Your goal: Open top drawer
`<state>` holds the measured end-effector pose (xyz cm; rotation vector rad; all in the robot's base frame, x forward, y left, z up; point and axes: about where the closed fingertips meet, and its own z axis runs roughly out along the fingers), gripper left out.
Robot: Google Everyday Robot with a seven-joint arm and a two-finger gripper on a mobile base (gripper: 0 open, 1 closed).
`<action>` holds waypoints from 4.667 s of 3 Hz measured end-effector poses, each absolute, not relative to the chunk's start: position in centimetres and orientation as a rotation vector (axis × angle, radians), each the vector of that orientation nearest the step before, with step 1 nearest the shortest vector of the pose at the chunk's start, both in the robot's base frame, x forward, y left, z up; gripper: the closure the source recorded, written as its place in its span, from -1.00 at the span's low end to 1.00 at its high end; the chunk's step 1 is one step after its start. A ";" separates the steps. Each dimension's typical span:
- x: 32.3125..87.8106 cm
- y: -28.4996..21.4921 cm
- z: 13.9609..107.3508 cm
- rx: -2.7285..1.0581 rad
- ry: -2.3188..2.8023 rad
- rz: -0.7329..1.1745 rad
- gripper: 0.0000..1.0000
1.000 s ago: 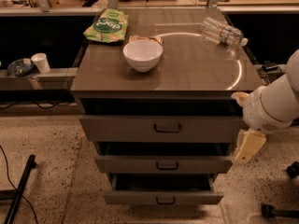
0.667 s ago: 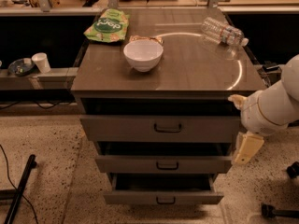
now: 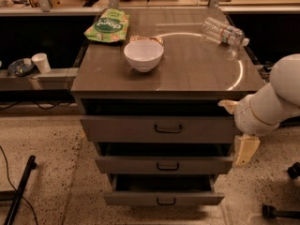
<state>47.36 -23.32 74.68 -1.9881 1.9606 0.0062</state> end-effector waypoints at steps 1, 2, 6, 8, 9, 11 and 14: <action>47.7 -23.4 72.8 -2.081 1.960 0.018 -1.00; 48.0 -23.6 71.8 -2.120 1.977 -0.014 -1.00; 51.5 -24.4 66.4 -2.193 2.039 -0.135 -0.62; 51.5 -24.4 66.4 -2.198 2.035 -0.130 0.14; 51.7 -24.4 66.6 -2.198 2.035 -0.130 0.12; 51.4 -24.5 66.9 -2.188 2.023 -0.108 -0.28; 51.2 -24.5 66.6 -2.190 2.035 -0.092 -1.00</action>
Offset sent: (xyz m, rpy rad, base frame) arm 0.0101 -0.0063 -0.0400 -0.1434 0.0721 0.0570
